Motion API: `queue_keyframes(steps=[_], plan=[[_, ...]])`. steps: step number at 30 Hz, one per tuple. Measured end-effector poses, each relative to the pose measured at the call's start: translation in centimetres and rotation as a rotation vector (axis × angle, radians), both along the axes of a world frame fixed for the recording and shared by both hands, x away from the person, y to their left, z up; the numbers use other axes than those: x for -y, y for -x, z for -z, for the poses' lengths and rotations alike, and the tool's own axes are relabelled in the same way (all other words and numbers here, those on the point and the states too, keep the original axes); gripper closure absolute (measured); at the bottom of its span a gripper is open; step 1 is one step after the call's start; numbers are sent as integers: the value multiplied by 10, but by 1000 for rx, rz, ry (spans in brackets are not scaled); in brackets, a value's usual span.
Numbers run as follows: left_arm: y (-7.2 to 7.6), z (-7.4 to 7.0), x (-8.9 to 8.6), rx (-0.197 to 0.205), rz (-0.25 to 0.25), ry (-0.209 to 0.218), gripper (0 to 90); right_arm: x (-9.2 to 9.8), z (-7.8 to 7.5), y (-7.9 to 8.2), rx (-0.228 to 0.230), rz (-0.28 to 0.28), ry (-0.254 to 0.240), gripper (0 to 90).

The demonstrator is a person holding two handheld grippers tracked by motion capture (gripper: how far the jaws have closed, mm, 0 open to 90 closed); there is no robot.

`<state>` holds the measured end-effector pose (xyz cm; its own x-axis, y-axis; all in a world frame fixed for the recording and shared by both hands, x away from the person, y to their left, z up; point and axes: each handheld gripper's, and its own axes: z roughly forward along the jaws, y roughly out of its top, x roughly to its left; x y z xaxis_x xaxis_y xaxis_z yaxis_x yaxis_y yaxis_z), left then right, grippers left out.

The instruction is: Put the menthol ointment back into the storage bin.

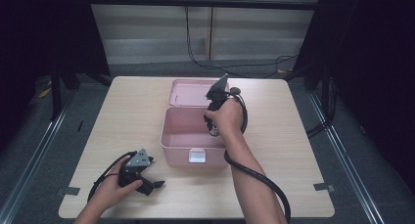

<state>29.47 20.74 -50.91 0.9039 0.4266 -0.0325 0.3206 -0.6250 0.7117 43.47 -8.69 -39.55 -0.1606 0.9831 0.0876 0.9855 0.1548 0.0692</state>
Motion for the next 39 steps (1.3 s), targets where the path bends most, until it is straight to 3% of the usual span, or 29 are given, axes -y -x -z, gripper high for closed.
queue_keyframes(steps=[10, 22, 39], plan=[[0, 0, 0, 0, 0, 0, 37, -4, 4, -2, 17, 3, 27, 511], [0, 0, 0, -1, 1, 0, 36, -13, 6, -3, 23, -1, 21, 511], [0, 0, 0, 1, 1, -3, 35, -19, 28, -7, 18, 3, 7, 511]])
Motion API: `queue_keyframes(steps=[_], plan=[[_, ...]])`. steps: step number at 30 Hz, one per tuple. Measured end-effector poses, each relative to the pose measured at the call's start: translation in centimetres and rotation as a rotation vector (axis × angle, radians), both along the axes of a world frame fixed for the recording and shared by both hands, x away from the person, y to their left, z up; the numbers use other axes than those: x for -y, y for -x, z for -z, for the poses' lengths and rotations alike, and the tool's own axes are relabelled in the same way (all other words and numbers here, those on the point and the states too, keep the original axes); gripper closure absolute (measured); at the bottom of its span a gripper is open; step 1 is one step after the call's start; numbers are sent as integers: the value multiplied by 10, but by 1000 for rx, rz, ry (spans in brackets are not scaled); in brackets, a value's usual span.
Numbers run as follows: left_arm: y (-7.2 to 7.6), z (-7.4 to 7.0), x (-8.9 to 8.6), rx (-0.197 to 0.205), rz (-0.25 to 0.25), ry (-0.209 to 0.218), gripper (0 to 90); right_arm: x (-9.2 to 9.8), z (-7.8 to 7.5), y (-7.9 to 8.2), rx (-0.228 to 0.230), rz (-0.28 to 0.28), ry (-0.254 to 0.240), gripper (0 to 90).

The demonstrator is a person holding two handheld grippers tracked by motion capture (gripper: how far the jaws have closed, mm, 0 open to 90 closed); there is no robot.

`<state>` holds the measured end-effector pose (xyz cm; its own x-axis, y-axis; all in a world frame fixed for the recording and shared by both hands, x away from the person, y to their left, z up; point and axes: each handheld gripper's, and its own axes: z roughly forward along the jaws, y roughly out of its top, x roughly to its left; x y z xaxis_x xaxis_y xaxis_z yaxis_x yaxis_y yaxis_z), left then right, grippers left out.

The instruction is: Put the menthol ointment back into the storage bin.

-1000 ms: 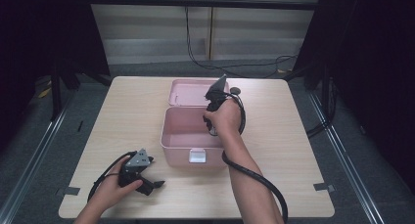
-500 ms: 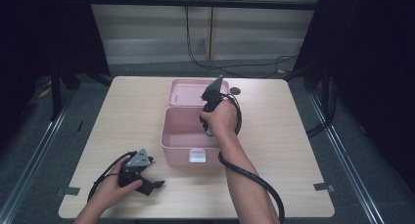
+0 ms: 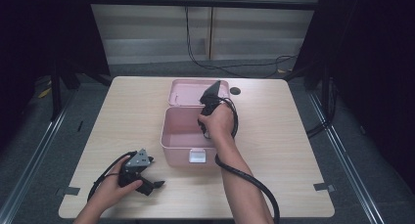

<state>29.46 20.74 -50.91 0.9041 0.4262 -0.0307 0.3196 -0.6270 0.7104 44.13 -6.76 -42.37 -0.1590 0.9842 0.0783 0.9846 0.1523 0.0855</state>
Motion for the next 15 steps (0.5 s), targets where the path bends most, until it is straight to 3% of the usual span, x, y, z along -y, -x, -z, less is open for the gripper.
queue_keyframes(steps=[15], plan=[[0, 0, 0, 0, 0, 0, 34, 1, 11, -3, 18, -3, 6, 511]])
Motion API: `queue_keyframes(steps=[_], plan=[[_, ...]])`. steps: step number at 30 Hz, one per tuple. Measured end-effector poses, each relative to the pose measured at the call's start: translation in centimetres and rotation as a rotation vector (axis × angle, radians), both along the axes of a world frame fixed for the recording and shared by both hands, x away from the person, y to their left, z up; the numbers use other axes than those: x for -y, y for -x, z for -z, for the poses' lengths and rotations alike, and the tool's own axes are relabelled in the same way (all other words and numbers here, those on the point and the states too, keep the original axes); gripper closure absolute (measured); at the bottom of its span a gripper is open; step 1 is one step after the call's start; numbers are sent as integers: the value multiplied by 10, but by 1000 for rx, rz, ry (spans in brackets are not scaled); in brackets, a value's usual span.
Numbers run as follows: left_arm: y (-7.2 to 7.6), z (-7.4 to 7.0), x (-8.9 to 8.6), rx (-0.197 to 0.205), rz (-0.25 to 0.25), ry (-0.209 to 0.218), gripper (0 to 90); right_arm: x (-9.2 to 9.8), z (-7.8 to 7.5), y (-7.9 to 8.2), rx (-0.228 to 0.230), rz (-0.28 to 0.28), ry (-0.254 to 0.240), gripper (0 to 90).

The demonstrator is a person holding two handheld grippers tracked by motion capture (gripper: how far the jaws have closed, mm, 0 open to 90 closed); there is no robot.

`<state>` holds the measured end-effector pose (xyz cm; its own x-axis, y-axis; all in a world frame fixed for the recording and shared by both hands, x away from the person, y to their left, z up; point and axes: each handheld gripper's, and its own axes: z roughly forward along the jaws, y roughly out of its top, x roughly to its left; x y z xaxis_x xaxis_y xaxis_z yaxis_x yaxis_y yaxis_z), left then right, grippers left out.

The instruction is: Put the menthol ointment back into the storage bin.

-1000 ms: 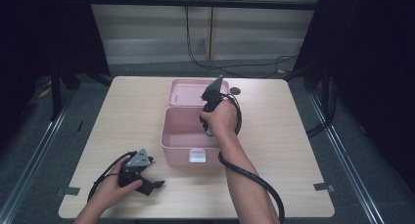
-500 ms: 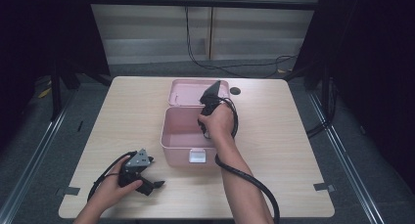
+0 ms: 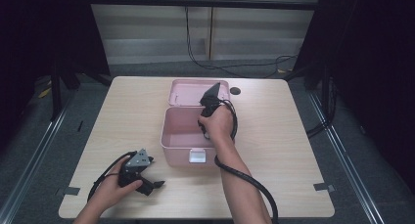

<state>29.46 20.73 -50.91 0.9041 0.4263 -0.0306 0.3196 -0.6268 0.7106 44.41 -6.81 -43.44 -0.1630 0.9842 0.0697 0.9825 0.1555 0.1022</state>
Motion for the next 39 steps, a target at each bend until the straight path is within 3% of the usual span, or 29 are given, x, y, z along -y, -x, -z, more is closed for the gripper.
queue_keyframes(steps=[15, 20, 39], plan=[[0, 0, 0, 0, 0, -1, 34, 2, 4, 0, 27, -8, 8, 508], [0, 0, 0, 0, 0, 0, 34, 3, 5, 1, 2, -20, 7, 505], [0, 0, 0, 0, 0, 0, 35, 2, 2, 2, -11, -42, 4, 456]])
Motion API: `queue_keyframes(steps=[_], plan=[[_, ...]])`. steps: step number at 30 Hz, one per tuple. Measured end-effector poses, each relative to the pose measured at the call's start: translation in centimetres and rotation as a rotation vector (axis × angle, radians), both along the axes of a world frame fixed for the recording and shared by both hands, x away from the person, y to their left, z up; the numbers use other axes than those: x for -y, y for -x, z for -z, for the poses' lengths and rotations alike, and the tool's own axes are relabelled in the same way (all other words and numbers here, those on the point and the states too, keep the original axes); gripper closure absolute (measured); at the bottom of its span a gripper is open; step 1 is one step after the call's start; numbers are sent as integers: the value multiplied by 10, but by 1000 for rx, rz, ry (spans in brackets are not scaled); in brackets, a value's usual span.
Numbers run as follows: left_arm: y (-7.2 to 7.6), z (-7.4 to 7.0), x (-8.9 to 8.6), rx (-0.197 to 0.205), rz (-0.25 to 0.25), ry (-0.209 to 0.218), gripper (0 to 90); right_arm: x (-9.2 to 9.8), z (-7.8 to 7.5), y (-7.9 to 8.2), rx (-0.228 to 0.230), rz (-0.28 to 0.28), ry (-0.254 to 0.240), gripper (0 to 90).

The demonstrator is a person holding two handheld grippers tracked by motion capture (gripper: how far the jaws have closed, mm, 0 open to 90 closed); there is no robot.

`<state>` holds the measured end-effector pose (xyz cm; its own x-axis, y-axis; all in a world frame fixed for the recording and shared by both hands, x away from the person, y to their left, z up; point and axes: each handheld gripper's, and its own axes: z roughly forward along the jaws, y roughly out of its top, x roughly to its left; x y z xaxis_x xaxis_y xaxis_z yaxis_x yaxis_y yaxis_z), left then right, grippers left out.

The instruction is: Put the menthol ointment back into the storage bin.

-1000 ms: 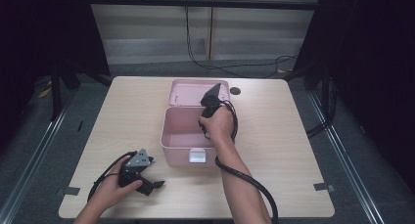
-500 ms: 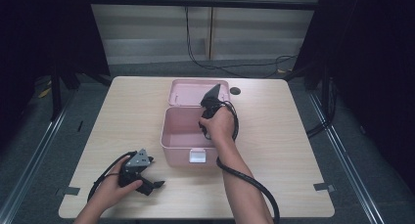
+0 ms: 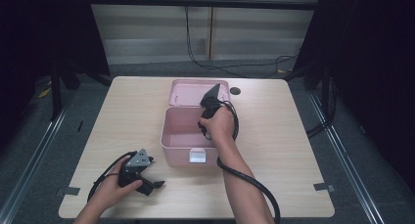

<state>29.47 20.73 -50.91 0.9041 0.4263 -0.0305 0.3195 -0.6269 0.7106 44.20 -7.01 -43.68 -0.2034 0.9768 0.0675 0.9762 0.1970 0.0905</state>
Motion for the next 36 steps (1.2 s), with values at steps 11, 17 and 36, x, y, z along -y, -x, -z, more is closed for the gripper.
queue_keyframes(steps=[11, 17, 36], plan=[[0, 0, 0, 0, 0, 0, 34, -1, -10, 1, 1, 0, 4, 353], [0, 0, 0, 0, 1, 0, 35, 0, -18, 3, -6, -7, -8, 313], [0, 0, 0, -2, 3, 2, 34, -1, -53, 9, 8, -5, -14, 269]])
